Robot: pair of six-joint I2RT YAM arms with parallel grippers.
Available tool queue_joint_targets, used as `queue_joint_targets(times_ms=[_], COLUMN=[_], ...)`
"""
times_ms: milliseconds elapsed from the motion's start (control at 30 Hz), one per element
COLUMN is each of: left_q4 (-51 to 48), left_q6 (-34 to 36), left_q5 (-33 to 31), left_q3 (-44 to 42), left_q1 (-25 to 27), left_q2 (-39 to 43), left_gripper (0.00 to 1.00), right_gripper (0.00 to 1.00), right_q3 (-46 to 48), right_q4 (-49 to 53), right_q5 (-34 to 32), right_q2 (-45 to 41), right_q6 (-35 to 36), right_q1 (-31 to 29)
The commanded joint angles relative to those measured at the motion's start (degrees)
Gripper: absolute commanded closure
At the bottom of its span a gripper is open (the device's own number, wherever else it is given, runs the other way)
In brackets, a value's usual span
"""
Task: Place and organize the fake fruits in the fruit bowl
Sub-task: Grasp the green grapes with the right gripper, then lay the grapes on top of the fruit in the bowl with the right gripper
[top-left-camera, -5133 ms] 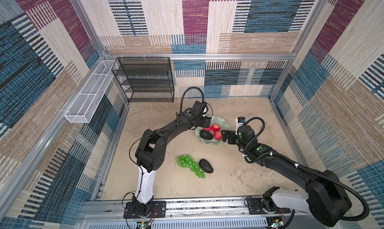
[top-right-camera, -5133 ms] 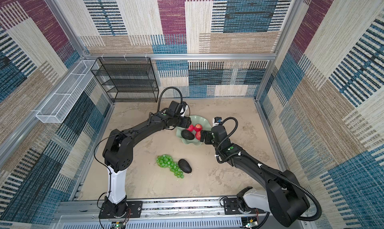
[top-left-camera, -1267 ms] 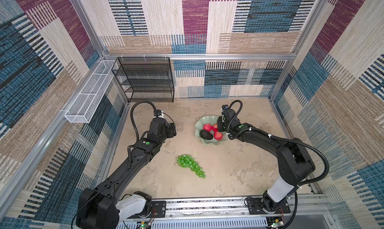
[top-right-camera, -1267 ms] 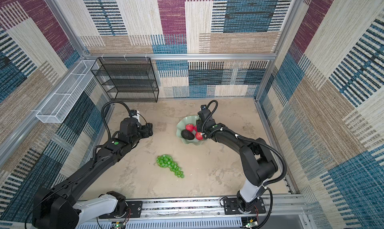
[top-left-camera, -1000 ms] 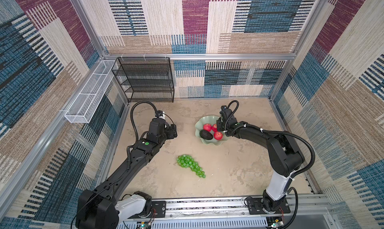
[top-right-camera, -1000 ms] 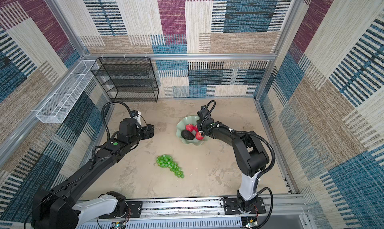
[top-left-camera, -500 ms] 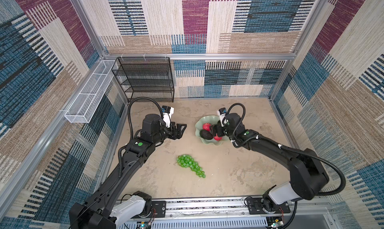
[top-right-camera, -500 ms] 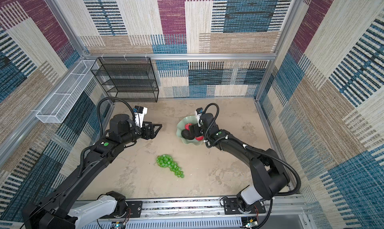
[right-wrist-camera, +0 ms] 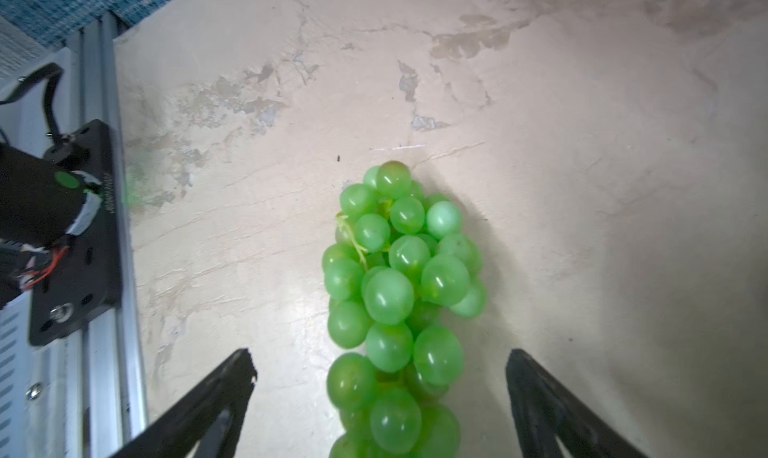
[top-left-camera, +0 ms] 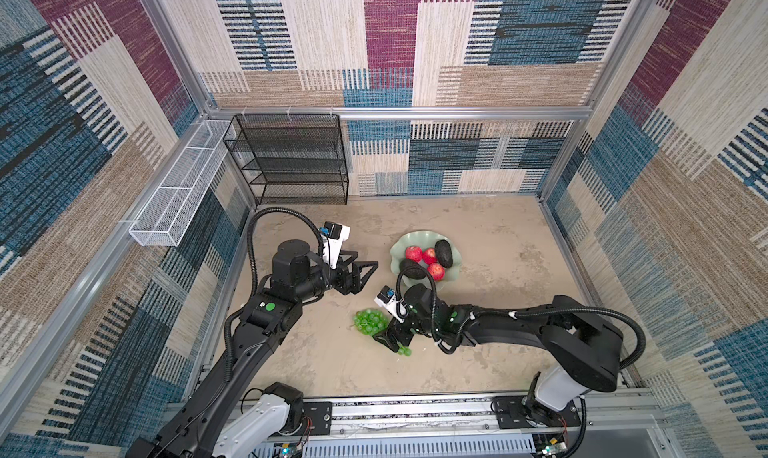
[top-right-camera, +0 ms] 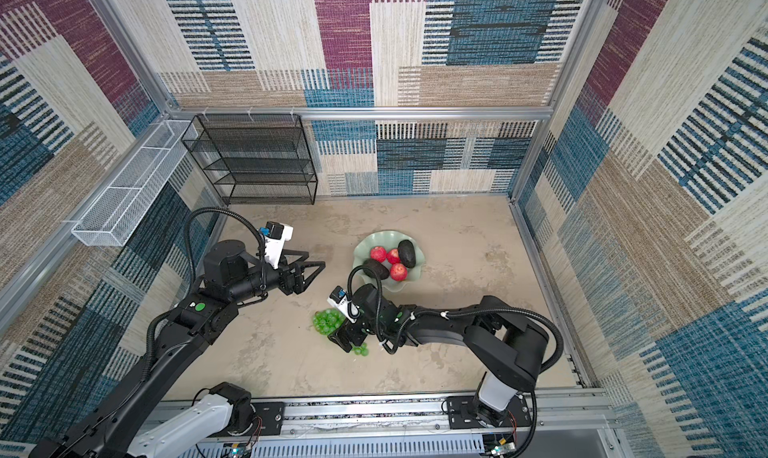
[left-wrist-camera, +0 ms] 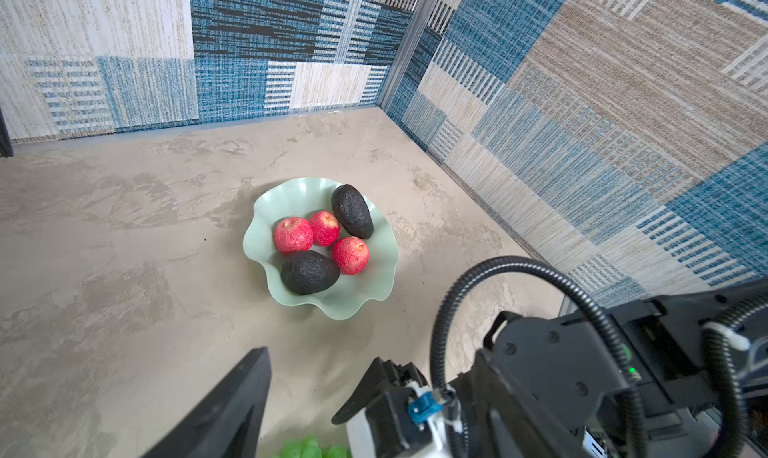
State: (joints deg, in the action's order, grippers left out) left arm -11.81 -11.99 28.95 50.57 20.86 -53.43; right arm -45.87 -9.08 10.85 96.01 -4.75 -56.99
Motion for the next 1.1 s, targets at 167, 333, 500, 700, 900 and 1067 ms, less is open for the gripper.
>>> queue_joint_targets(times_ms=[167,333,500,700,900,1067], left_q4=[0.7,0.8,1.5,2.6,3.3,7.7], left_q6=[1.7,2.0,1.9,2.2,1.3,-2.2], left_q5=[0.7,1.1,2.6,3.5,2.7,2.0], left_q3=[-0.9,-0.9,-0.7,-0.1,0.9,1.1], left_q1=[0.0,0.0,0.0,0.0,0.0,1.0], left_q2=[2.1,2.0,1.3,-0.3,-3.7,-8.0], left_gripper=[0.20,0.20,0.20,0.21,0.21,0.22], right_gripper=[0.20,0.50,0.61,0.63,0.62,0.62], right_q3=[-4.7,-4.5,-1.8,-3.6,-7.7,-9.9], right_q4=[-2.4,-2.2,-3.7,1.4,7.9,7.8], right_q5=[-6.2,-8.6,-9.5,-10.5,-10.3,-9.6], right_q2=[7.9,8.0,2.2,-8.2,-13.7,-10.4], right_q6=[-3.7,-6.2,-10.2,-11.8,-8.6,-5.6], right_q1=[-1.3,-1.2,-0.3,5.9,17.4,24.4])
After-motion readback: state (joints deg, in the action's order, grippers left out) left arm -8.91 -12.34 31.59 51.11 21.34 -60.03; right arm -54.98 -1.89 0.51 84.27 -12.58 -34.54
